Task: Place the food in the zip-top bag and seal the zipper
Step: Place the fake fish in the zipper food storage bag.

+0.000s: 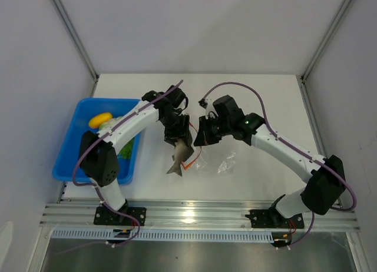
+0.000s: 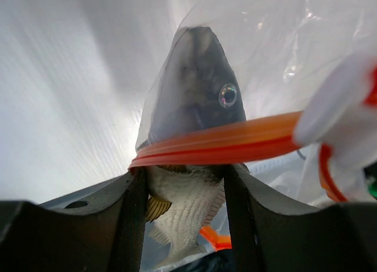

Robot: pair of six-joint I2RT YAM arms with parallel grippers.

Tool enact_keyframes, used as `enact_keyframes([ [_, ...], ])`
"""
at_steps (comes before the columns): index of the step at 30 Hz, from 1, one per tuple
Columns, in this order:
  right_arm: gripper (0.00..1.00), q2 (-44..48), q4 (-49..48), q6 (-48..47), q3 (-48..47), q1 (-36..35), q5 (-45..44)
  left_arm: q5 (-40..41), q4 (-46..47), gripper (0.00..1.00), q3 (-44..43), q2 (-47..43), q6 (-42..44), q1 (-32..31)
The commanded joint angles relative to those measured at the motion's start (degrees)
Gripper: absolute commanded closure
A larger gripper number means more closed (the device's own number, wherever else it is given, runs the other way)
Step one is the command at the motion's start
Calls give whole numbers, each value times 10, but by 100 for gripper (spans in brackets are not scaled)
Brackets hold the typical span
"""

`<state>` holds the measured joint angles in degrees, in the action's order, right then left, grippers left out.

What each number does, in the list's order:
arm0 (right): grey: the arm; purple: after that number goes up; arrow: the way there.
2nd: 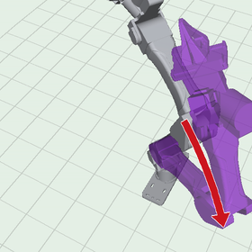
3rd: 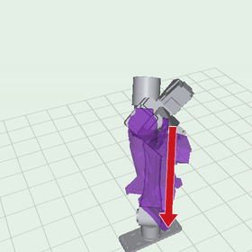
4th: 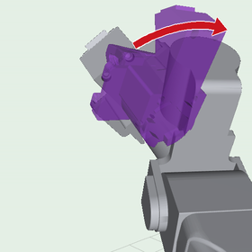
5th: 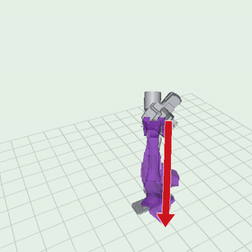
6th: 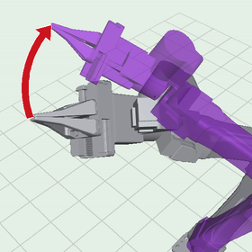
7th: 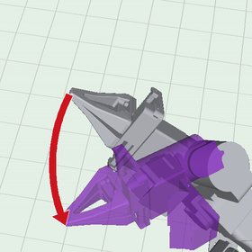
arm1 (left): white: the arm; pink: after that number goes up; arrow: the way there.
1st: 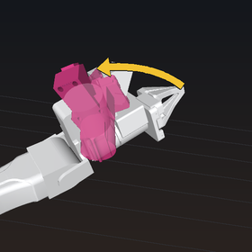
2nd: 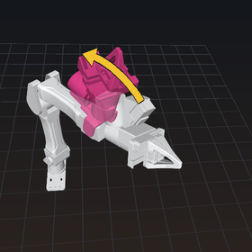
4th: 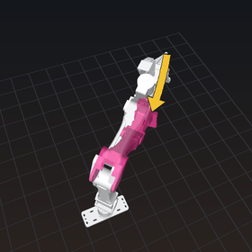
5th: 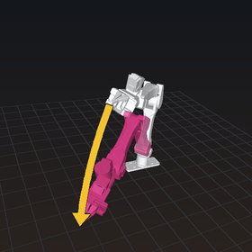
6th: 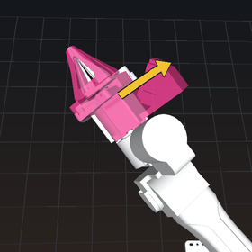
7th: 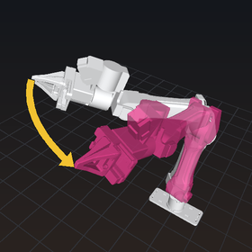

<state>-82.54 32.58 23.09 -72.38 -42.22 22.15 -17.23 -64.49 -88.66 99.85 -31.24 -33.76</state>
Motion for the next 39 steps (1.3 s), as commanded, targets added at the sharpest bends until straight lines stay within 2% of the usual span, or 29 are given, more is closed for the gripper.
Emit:
enact_keyframes([
  [1,100,-34,-28,26,-39,-8,82,91,13,99,-29,-19,-37,5],
  [4,100,-53,-18,18,-59,-14,87,111,-1,99,-46,-5,-50,4],
  [11,100,-73,-4,13,-61,-18,91,82,34,99,-63,-7,-53,4],
  [20,100,-95,23,34,-77,-5,76,85,81,99,12,-73,-43,-10],
  [29,100,-96,27,59,-101,46,128,102,89,100,51,-81,-24,-28],
  [34,100,-115,39,56,-111,35,144,121,81,99,5,-60,-14,-26],
  [39,100,-121,61,36,-123,19,118,119,19,99,-80,1,-11,-11],
])
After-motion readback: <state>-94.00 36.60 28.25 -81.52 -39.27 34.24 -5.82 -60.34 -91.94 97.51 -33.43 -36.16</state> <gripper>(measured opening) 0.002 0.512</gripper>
